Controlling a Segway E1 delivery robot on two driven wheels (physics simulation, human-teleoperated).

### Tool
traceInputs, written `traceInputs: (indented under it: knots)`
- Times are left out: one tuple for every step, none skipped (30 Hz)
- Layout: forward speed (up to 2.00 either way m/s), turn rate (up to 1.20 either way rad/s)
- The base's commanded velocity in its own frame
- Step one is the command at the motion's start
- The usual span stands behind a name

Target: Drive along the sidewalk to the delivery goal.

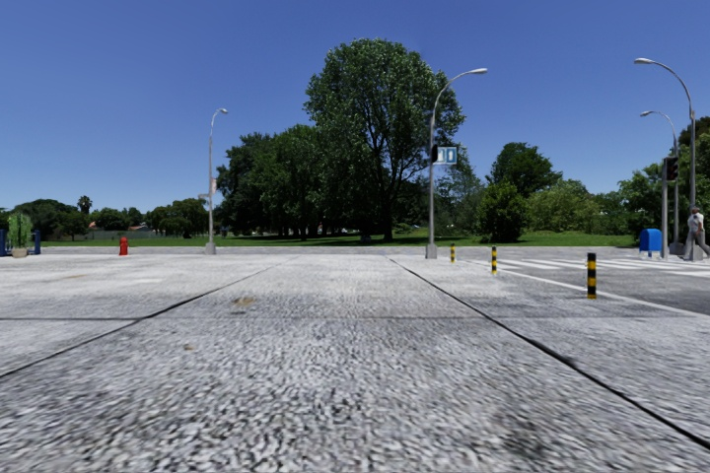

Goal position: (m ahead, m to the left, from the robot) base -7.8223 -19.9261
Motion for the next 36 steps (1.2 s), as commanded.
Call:
traceInputs:
  knots:
    - [2.0,0.0]
    - [2.0,0.0]
    - [2.0,0.0]
    - [2.0,0.0]
    - [2.0,0.0]
    - [2.0,0.0]
    - [2.0,0.0]
    - [2.0,0.0]
    - [2.0,0.0]
    - [2.0,0.0]
    - [2.0,0.0]
    - [2.0,0.0]
    - [2.0,0.0]
    - [2.0,0.0]
    - [2.0,0.0]
    - [2.0,0.0]
    - [2.0,0.0]
    - [2.0,0.0]
    - [2.0,0.0]
    - [2.0,0.0]
    - [2.0,0.0]
    - [2.0,0.0]
    - [2.0,0.0]
    - [2.0,0.0]
    - [2.0,0.0]
    - [2.0,0.0]
    - [2.0,0.0]
    - [2.0,0.0]
    - [2.0,0.0]
    - [2.0,0.0]
    - [2.0,0.0]
    - [2.0,0.0]
    - [2.0,0.0]
    - [2.0,0.0]
    - [2.0,0.0]
    - [2.0,0.0]
